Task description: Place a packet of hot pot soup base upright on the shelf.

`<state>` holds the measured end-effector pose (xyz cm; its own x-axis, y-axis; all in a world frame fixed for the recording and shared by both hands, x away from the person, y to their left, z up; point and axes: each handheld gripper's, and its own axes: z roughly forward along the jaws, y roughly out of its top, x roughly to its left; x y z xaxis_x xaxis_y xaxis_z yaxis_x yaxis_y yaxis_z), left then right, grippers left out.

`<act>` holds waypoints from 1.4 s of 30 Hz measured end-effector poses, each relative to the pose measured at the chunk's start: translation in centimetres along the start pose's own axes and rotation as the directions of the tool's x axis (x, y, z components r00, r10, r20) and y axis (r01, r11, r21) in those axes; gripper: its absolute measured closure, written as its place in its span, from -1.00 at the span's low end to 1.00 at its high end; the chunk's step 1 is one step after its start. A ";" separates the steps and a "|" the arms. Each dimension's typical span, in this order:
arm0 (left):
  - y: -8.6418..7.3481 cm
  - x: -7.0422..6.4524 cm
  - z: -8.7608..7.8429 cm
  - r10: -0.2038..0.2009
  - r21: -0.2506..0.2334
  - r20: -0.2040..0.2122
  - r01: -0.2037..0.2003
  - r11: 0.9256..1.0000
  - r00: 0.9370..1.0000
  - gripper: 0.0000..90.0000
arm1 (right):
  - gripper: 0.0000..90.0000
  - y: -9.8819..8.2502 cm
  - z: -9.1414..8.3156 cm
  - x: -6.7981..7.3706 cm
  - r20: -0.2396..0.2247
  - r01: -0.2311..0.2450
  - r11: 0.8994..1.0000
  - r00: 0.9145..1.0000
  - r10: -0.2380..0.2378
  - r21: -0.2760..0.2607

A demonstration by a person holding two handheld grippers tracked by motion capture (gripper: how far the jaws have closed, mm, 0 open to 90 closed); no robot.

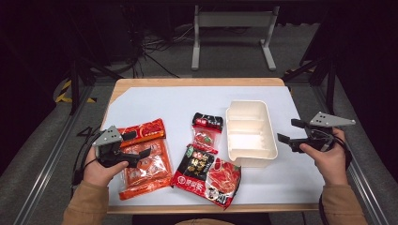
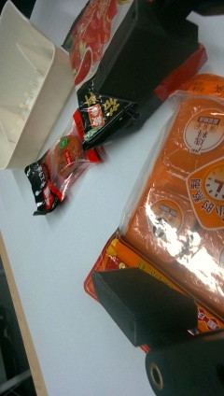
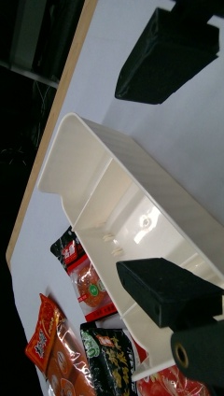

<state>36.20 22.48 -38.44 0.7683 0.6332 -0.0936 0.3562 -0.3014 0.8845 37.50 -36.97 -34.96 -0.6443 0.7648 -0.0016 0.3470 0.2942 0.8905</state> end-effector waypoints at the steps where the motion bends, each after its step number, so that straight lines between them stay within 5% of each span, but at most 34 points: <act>1: 0.1 -0.2 0.0 0.008 0.003 0.000 -0.008 1.000 1.000 -0.73 | -0.65 0.0 0.0 0.0 -0.004 0.001 1.000 1.000 -0.001 -0.004; 11: 0.4 -2.4 0.1 0.008 0.017 -0.022 -0.008 1.000 1.000 -0.69 | -0.81 0.2 0.3 0.2 -0.016 -0.009 1.000 1.000 0.009 -0.028; 18: 0.7 -4.3 1.6 0.011 0.035 0.021 -0.011 0.999 1.000 -0.70 | -0.81 0.4 0.7 0.6 -0.002 0.015 0.998 1.000 -0.015 -0.056; 26: 0.8 -6.1 3.2 0.044 0.079 0.059 -0.049 0.996 0.997 -0.63 | -0.61 -0.1 0.2 0.0 0.012 -0.003 0.998 1.000 0.004 -0.070; 35: 0.0 -7.2 4.5 0.020 0.080 0.059 -0.025 0.996 0.998 -0.62 | -0.46 -0.2 0.2 0.1 -0.005 -0.011 0.999 1.000 0.011 -0.053; 42: -1.5 -7.9 5.7 -0.027 0.156 0.102 0.010 0.988 0.994 -0.49 | -0.31 -0.3 0.8 0.2 -0.031 0.029 0.997 0.999 -0.031 -0.066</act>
<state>32.68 13.84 -41.64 0.8089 0.5648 -0.1633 0.4426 -0.4020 0.8016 37.77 -36.45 -35.58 -0.6753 0.7374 -0.0150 0.2829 0.2777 0.9181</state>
